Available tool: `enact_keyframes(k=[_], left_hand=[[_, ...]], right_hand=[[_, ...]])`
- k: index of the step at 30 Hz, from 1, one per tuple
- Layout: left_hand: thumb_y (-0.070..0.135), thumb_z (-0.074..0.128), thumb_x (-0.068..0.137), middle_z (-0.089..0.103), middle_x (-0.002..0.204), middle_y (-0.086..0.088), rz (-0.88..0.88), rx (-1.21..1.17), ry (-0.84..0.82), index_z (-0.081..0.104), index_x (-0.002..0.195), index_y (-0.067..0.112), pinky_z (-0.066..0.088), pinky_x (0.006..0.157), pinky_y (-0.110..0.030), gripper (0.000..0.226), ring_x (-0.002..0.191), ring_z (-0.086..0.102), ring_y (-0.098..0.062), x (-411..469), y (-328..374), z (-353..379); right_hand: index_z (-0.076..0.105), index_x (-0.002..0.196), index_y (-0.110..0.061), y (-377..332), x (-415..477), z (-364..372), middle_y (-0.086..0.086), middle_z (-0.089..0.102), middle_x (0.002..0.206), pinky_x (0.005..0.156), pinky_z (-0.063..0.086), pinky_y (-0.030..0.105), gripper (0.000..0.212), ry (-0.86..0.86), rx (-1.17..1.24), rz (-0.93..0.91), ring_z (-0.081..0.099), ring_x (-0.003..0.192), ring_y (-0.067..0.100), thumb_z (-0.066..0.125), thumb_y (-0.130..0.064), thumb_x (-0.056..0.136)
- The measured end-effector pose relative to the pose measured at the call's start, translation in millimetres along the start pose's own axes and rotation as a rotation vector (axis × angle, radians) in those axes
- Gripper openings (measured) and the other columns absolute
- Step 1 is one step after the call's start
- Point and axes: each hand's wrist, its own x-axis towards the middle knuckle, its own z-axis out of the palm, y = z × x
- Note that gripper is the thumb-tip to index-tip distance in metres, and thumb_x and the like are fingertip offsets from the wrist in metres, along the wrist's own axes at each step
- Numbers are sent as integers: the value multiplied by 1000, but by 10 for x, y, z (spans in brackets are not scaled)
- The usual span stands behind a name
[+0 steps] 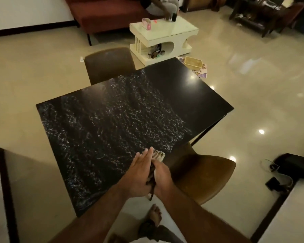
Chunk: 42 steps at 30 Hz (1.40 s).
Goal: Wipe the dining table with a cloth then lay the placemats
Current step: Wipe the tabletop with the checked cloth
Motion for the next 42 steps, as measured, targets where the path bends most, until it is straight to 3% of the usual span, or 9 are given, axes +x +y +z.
enact_keyframes(k=[2,5,12,15,18,21,28,35,42], left_hand=[[49,67,100,-29,183,1,-38,85,-51,-27,172,14,-19,137,-45,124,166,-33,-14,120,-80,24],[71,52,103,-36,179,2,-215,147,-119,-19,175,20,-18,137,-48,113,165,-36,-17,221,-262,149],[69,28,111,-19,185,-10,-546,284,-66,-2,177,16,-10,136,-55,90,170,-21,-29,312,-716,447],[65,28,112,-18,185,-9,-597,327,-51,2,178,19,-2,139,-60,85,171,-18,-30,366,-796,531],[63,27,113,-14,186,-10,-559,372,-26,2,179,21,4,138,-64,83,173,-12,-33,501,-936,563],[65,24,112,-5,187,-11,-488,384,41,8,179,19,9,137,-66,83,173,-1,-36,659,-1045,600],[69,18,113,-9,187,-9,-451,424,122,4,179,17,10,135,-70,86,173,-3,-38,809,-1175,771],[69,17,112,-13,187,-10,-439,431,103,1,179,17,10,135,-72,87,173,-6,-39,843,-1236,788],[69,19,112,-14,186,-11,-407,413,74,-1,179,15,6,134,-73,88,172,-7,-41,823,-1294,788]], right_hand=[[81,121,-13,-156,203,-146,15,84,110,87,67,45,26,102,-46,-72,81,98,28,60,-27,113],[70,137,-29,-415,479,-380,-1,79,120,92,66,43,24,212,-192,-230,77,109,19,54,-34,118],[51,166,-26,-855,1318,-654,2,66,156,125,47,52,50,289,-1023,-712,59,147,26,53,-34,117],[41,173,-25,-656,1563,-637,10,44,176,133,34,60,61,235,-1428,-856,33,166,37,56,-32,114],[25,178,-30,-383,1675,-591,14,15,186,134,26,67,74,123,-1671,-859,9,172,43,46,-56,112],[19,179,-33,-119,1671,-628,11,1,188,134,21,64,83,107,-1690,-912,0,174,40,37,-73,109],[14,179,-44,288,1422,-878,-1,-3,189,130,24,61,82,103,-1721,-961,-9,174,38,32,-81,108],[24,178,-37,-264,1877,-769,6,9,189,129,29,64,83,385,-1627,-808,3,173,46,33,-81,108],[19,179,-36,-103,1960,-435,7,5,189,130,26,67,85,316,-1634,-929,3,172,49,33,-80,108]])
